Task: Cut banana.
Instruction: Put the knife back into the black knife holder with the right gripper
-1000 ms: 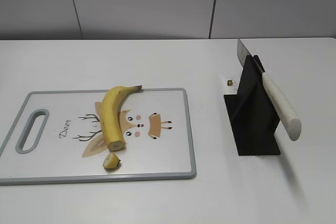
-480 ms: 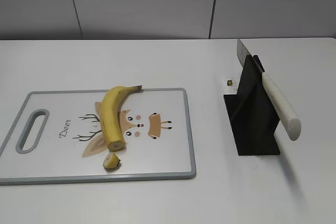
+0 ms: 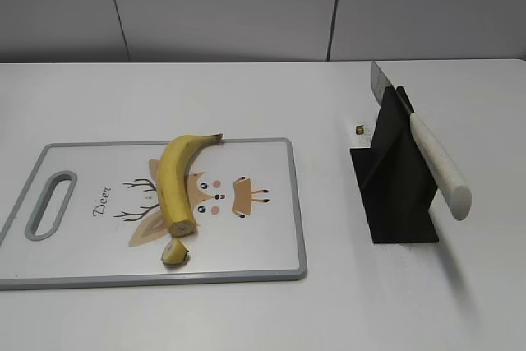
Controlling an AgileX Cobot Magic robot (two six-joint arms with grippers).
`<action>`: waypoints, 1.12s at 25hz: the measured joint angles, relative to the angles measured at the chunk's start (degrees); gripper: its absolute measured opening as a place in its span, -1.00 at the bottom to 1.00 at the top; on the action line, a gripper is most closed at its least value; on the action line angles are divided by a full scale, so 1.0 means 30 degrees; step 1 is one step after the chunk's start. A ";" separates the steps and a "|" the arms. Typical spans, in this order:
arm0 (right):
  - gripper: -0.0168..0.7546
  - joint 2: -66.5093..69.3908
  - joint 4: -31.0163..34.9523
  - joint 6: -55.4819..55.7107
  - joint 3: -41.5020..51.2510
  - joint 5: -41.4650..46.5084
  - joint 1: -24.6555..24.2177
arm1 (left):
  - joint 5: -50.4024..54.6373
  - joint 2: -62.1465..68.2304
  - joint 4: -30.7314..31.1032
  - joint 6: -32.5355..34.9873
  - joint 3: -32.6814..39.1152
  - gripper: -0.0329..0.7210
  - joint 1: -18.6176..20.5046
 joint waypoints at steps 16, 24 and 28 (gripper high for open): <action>0.49 -0.2811 0.0014 0.0006 0.0000 0.0040 -0.0297 | -0.0006 0.0000 0.0025 -0.0017 0.0000 0.55 0.0000; 0.47 -0.2811 0.0014 0.0022 0.0000 0.0040 -0.4667 | -0.0006 0.0000 0.0025 -0.0017 0.0000 0.55 0.0000; 0.47 -0.2811 0.0014 0.0022 0.0000 0.0040 -0.7094 | -0.0006 0.0000 0.0025 -0.0017 0.0000 0.55 0.0000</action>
